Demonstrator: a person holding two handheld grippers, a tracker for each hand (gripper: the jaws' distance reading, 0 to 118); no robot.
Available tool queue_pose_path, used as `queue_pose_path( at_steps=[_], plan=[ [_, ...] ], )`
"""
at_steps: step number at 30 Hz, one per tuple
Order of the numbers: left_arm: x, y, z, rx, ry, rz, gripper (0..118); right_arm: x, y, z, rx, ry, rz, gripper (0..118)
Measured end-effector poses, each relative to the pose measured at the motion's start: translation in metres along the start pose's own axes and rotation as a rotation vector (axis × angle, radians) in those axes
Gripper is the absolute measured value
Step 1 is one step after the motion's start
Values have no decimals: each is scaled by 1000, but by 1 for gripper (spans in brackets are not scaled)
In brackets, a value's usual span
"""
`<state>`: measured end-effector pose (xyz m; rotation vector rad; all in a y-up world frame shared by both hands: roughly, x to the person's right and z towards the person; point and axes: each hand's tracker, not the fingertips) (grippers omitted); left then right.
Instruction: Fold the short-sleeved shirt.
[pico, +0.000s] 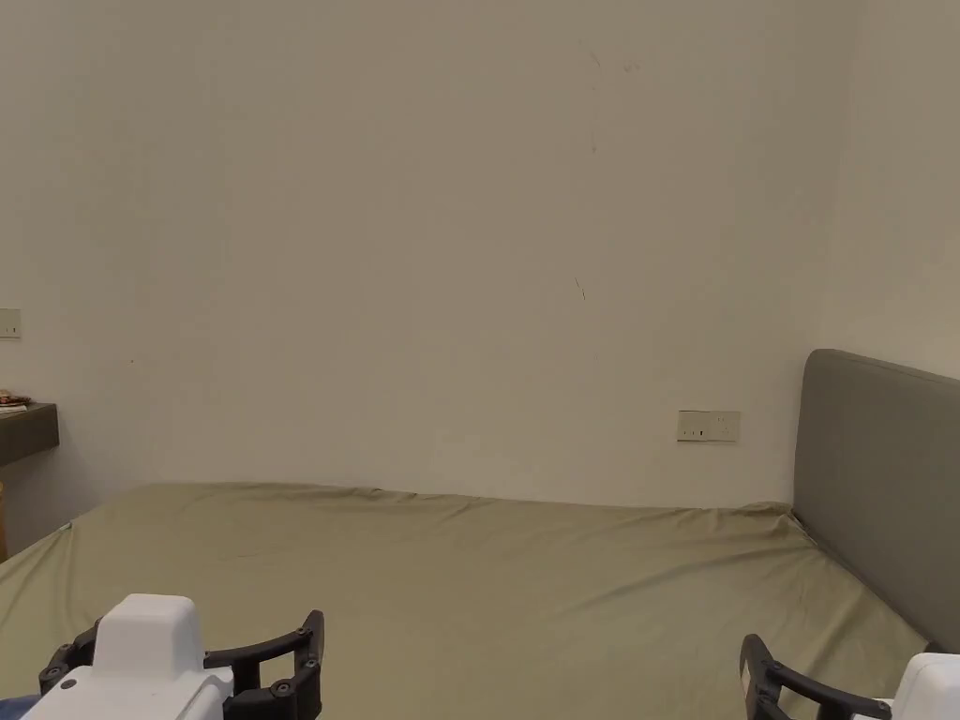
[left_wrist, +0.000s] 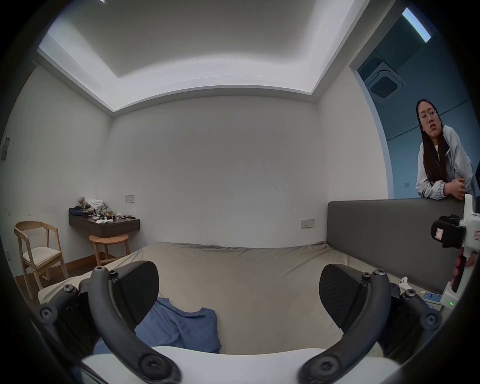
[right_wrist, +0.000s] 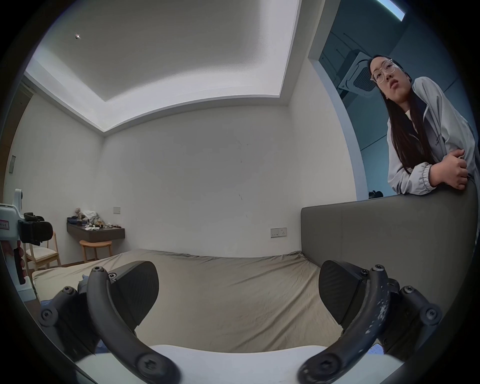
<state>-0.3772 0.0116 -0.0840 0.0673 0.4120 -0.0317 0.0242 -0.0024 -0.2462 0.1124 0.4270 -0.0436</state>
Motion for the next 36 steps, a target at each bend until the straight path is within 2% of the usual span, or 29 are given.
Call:
queue_pose_path(
  at_steps=[6, 18, 36],
  plan=[
    [0, 3, 0, 3, -6, 28, 118, 1, -2, -2, -2, -6, 9, 118],
    [-1, 2, -4, -23, -2, 21, 118, 7, -5, -8, -22, -1, -21, 118],
    [3, 1, -4, -31, -11, -5, 118, 10, -1, -10, -40, 21, -25, 118]
  ],
)
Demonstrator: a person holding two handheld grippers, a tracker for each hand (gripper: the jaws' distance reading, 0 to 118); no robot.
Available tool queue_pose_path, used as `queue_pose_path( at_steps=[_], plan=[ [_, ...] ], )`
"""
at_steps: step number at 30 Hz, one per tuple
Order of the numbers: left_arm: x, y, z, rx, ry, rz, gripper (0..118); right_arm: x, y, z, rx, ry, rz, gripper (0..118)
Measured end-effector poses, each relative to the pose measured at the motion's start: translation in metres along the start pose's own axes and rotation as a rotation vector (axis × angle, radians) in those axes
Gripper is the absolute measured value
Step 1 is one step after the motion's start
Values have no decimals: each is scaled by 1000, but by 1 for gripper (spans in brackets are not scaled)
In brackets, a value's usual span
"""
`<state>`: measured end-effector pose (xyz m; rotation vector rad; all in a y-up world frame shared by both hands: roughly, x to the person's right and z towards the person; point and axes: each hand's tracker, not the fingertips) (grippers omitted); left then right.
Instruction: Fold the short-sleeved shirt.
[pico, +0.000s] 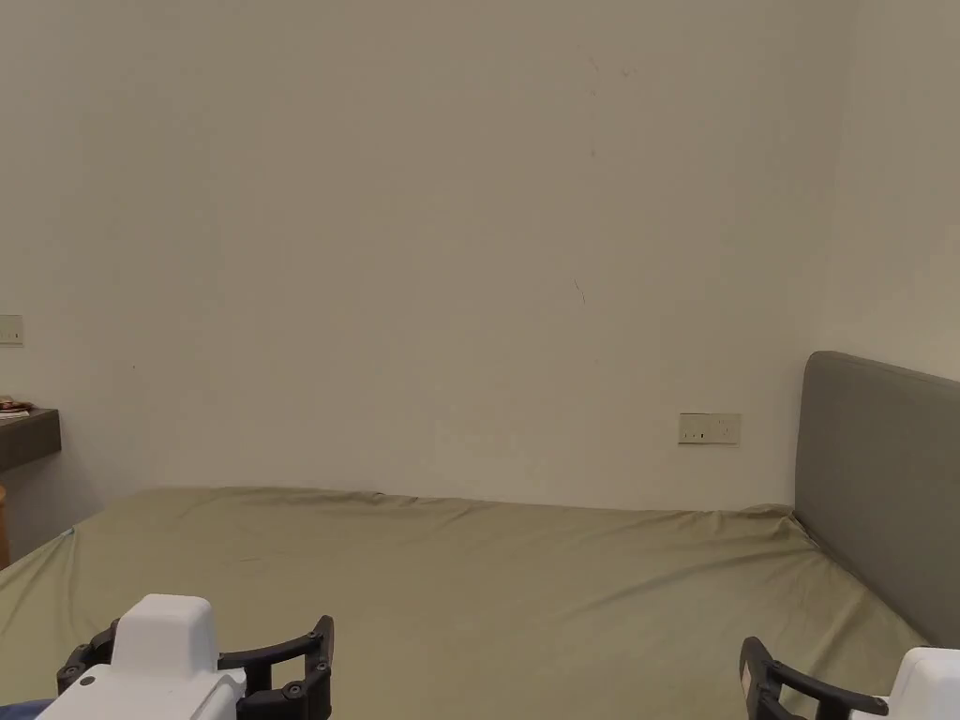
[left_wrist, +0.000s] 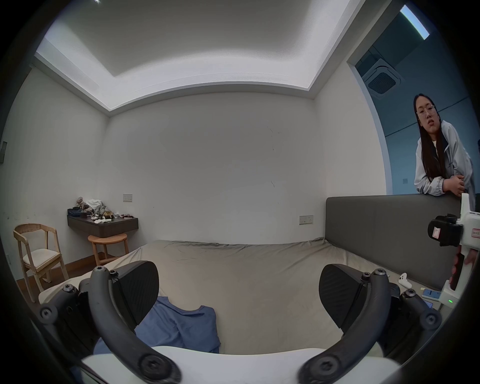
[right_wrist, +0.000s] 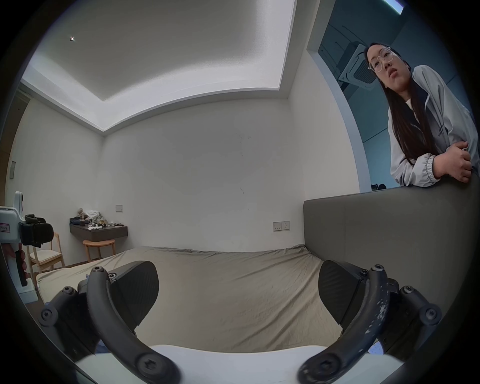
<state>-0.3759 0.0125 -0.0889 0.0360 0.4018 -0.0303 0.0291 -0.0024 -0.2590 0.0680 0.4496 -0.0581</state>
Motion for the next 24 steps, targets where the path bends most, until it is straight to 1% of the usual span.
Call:
queue_pose_path(
  at_steps=[5, 6, 7, 8, 9, 10, 11, 13, 16, 18, 20, 21, 24],
  plan=[
    [-3, -1, 1, -1, 1, 1, 118, 0, -1, 1, -6, 7, 3, 118],
    [-4, -2, 2, -5, -5, 0, 105, 0, -1, 1, -12, 16, 0, 115],
    [-5, -2, 4, 4, -15, 4, 50, 1, 0, 1, -24, 37, -9, 85],
    [-5, -2, 4, 3, -26, 2, 0, 1, 0, 1, -21, 34, -15, 48],
    [-3, -4, 2, -14, 32, -12, 3, -1, -2, 1, -19, 14, -10, 7],
    [0, -6, 3, -14, 101, -25, 2, -2, -4, -1, -23, -46, 15, 4],
    [-1, -7, 3, -3, 67, -19, 2, -1, -4, 1, -29, -81, 14, 4],
    [-8, -8, 2, -25, 3, 46, 3, 6, -5, 2, -48, 7, -45, 4],
    [-8, -7, 5, -20, 24, 9, 3, 7, -6, 6, -49, -23, -15, 4],
    [-12, -5, 8, -21, 22, 10, 3, 7, -5, 5, -60, -19, -17, 4],
    [-20, -2, 13, -19, 17, 27, 3, 2, -4, 7, -63, -1, -14, 4],
    [-25, -1, 18, -19, 29, 33, 3, -4, -3, 5, -62, 15, -4, 4],
    [-44, 0, 37, -14, 66, 29, 3, -23, -1, 0, -56, 67, -9, 4]
  ],
)
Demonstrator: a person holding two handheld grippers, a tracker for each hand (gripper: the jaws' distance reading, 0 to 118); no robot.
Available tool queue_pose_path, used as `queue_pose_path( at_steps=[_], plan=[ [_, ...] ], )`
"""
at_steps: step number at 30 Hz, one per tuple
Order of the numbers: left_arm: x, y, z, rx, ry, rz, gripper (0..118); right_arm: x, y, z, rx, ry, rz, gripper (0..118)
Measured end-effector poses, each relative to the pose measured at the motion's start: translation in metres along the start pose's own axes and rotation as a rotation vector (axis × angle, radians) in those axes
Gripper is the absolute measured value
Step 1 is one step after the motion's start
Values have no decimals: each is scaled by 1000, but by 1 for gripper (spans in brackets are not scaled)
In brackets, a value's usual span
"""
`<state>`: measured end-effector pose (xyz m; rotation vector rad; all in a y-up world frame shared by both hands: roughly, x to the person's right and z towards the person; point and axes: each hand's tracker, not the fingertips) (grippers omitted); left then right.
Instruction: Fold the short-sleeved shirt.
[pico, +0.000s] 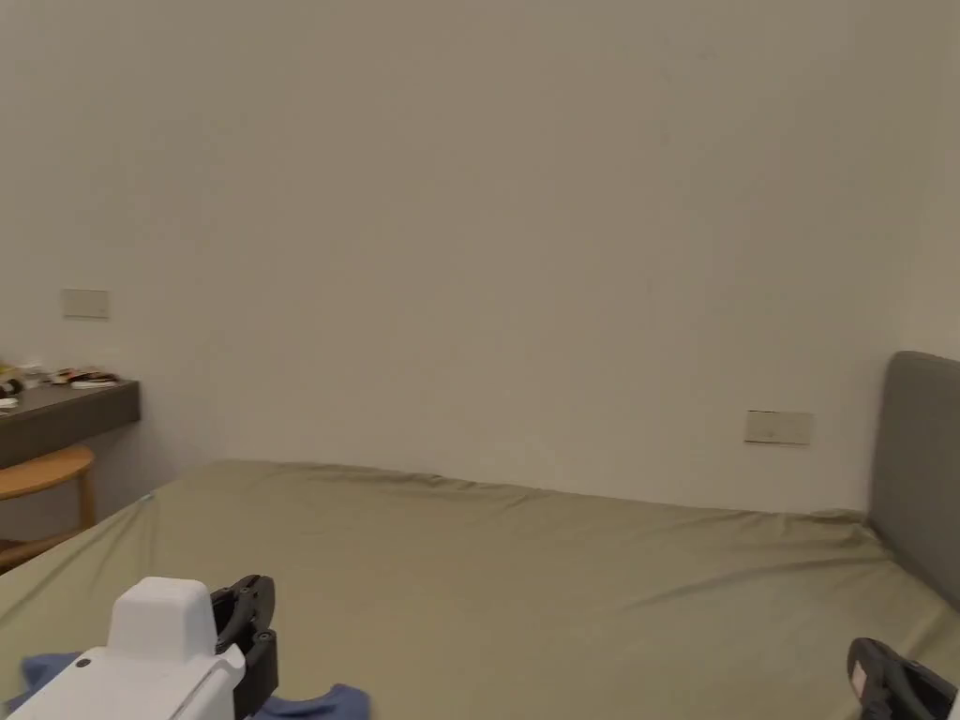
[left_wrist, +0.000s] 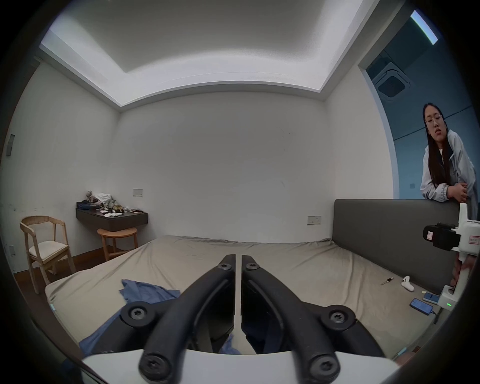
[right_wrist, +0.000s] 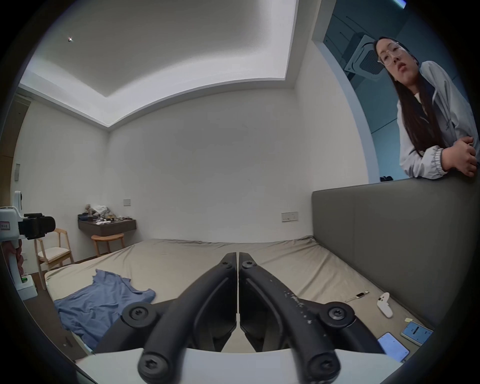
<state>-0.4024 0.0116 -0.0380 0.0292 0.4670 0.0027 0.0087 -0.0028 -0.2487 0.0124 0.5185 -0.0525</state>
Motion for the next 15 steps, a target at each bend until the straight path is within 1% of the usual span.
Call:
queue_pose_path(
  at_steps=[3, 9, 11, 15],
  plan=[
    [-29, 0, 25, 0, 94, -26, 3, -31, -1, -14, 0, 83, -13, 4],
    [-93, -6, 92, -31, 298, -34, 3, -105, -6, -34, -26, 311, -48, 4],
    [-109, -9, 112, -49, 344, -36, 3, -126, -6, -37, -26, 390, -37, 4],
    [-124, -16, 128, -67, 400, -26, 3, -147, -10, -46, -33, 421, -30, 4]
  ],
)
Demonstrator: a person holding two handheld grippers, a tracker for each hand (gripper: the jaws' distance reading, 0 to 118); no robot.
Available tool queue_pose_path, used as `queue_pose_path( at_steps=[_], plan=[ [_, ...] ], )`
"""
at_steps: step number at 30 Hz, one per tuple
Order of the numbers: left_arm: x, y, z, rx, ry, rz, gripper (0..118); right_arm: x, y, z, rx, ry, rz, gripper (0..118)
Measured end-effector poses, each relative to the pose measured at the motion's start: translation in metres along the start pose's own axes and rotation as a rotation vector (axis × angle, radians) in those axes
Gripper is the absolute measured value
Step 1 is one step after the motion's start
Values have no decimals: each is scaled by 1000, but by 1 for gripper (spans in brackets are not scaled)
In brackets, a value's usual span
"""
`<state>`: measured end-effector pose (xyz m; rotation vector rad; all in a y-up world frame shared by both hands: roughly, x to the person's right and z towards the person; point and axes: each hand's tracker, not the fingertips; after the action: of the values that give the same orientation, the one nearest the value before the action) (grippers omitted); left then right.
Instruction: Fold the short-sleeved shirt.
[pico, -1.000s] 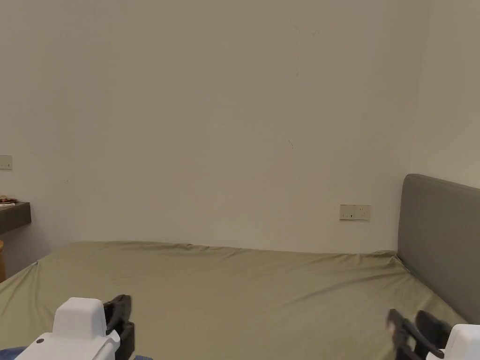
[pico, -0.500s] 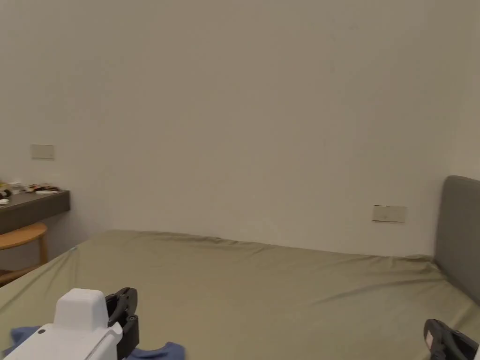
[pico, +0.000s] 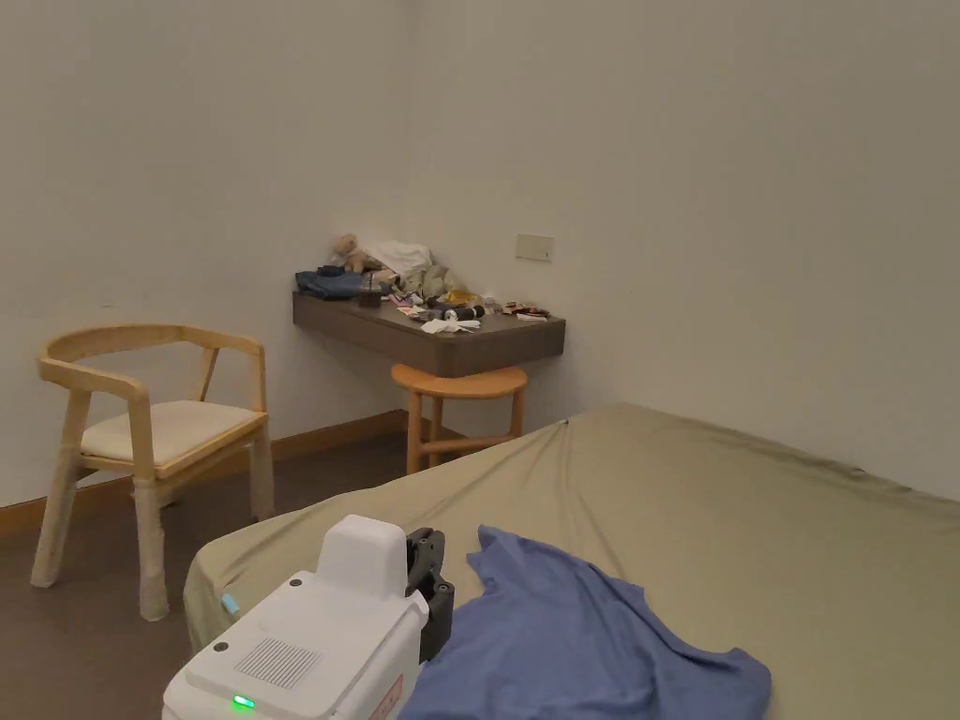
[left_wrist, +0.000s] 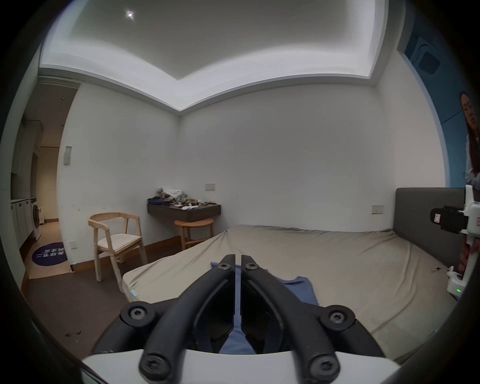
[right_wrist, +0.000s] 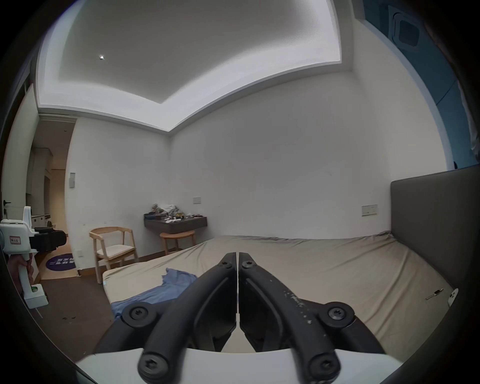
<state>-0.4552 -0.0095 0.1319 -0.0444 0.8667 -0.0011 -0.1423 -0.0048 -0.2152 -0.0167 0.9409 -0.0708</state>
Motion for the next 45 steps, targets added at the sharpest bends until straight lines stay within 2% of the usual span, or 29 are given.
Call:
queue_pose_path(
  at_steps=[5, 10, 22, 23, 24, 25, 26, 27, 30, 33, 35, 36, 37, 38, 39, 40, 43, 44, 45],
  plan=[
    [9, -5, -20, -34, -10, -6, 3, 10, -10, -12, -24, -1, -5, 4],
    [40, -16, -68, -110, -74, -28, 3, 29, -18, -21, -53, -40, -4, 4],
    [163, -82, -275, -510, -276, -58, 5, 86, -50, -74, -153, -122, -4, 4],
    [175, -92, -294, -556, -282, -72, 19, 90, -54, -79, -164, -125, -7, 4],
    [188, -103, -311, -576, -279, -94, 52, 94, -58, -85, -176, -125, -10, 4],
    [199, -119, -327, -614, -317, -105, 109, 97, -63, -90, -189, -124, -12, 4],
    [211, -135, -343, -632, -348, -126, 118, 100, -69, -95, -203, -126, -13, 4],
    [217, -144, -351, -568, -363, -116, 112, 103, -74, -99, -216, -128, -15, 4],
    [254, -177, -388, -757, -387, -215, 116, 111, -91, -112, -259, -130, -12, 4],
    [281, -210, -414, -823, -413, -221, 116, 119, -106, -123, -288, -139, -12, 4],
    [290, -233, -431, -884, -358, -200, 116, 124, -116, -127, -313, -147, -29, 4],
    [291, -246, -436, -934, -347, -172, 114, 126, -119, -128, -317, -150, -36, 4],
    [291, -258, -438, -941, -310, -198, 104, 129, -123, -130, -326, -153, -46, 4],
    [289, -267, -440, -950, -300, -251, 103, 129, -125, -130, -333, -156, -51, 4],
    [283, -264, -437, -945, -400, -189, 98, 129, -127, -130, -335, -161, -53, 4],
    [283, -256, -439, -918, -324, -149, 82, 130, -130, -129, -338, -165, -55, 4],
    [288, -242, -430, -925, -467, -150, 16, 131, -136, -124, -344, -167, -74, 4],
    [288, -238, -427, -917, -420, -132, 6, 131, -137, -122, -347, -165, -81, 4],
    [290, -235, -426, -894, -321, -150, 6, 130, -138, -119, -348, -165, -90, 4]
  ],
)
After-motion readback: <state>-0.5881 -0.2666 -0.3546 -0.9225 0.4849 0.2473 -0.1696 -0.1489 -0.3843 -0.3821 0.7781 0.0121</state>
